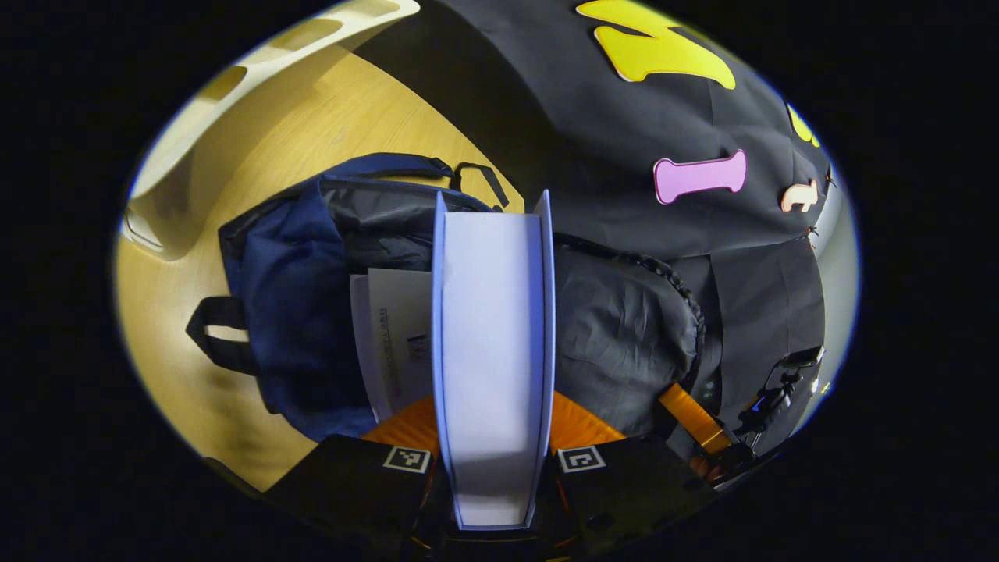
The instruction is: Open the schoolbag, grab two books from the bookshelf and put them into the schoolbag.
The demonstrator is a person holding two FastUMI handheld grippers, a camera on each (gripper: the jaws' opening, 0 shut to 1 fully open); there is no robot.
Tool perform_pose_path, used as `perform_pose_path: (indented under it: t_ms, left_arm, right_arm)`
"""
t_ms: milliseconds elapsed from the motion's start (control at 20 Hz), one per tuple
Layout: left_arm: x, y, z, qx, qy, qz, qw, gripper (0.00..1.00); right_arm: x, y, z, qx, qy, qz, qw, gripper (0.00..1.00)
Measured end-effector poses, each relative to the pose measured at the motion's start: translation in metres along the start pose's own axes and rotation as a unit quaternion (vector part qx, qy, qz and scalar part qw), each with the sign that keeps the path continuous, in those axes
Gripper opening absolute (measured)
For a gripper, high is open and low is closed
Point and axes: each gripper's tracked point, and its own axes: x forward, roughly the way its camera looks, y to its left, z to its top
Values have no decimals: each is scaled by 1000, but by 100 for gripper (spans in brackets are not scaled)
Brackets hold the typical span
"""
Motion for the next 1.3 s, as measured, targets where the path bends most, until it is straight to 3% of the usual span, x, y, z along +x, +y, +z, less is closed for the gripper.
perform_pose_path:
  t_ms: [350, 800, 850, 900, 950, 1000, 1100, 1150, 1200, 1250, 1300]
  left_arm:
    - [55, -7, -5, -43, 12, -46, 998, 45]
    - [92, 2, -5, -65, 21, -70, 995, 46]
    - [92, 3, -4, -68, 22, -67, 995, 54]
    - [95, 5, -6, -73, 26, -64, 995, 48]
    - [95, 5, -6, -72, 28, -63, 995, 65]
    - [95, 8, -8, -72, 36, -53, 995, 54]
    - [94, 16, -9, -80, 49, -34, 995, 59]
    - [92, 18, -11, -87, 57, -24, 994, 63]
    - [89, 20, -13, -97, 64, -17, 993, 77]
    - [85, 24, -15, -100, 72, -4, 992, 68]
    - [80, 28, -17, -101, 76, 13, 992, 69]
  right_arm:
    - [2, 2, 5, -11, 1, 2, 1000, 0]
    - [11, 4, 11, -33, 3, 4, 999, 0]
    - [12, 4, 11, -32, 3, 4, 999, 0]
    - [13, 5, 10, -31, 5, 5, 999, 0]
    - [15, 4, 10, -32, 5, 4, 999, 0]
    - [16, 4, 9, -32, 4, 4, 999, 0]
    - [16, 7, 6, -31, 6, 6, 999, 0]
    - [18, 8, 5, -32, 6, 6, 999, 0]
    - [18, 7, 4, -35, 6, 3, 999, 0]
    - [19, 7, 3, -38, 6, 2, 999, 0]
    - [20, 9, 2, -37, 7, 4, 999, 0]
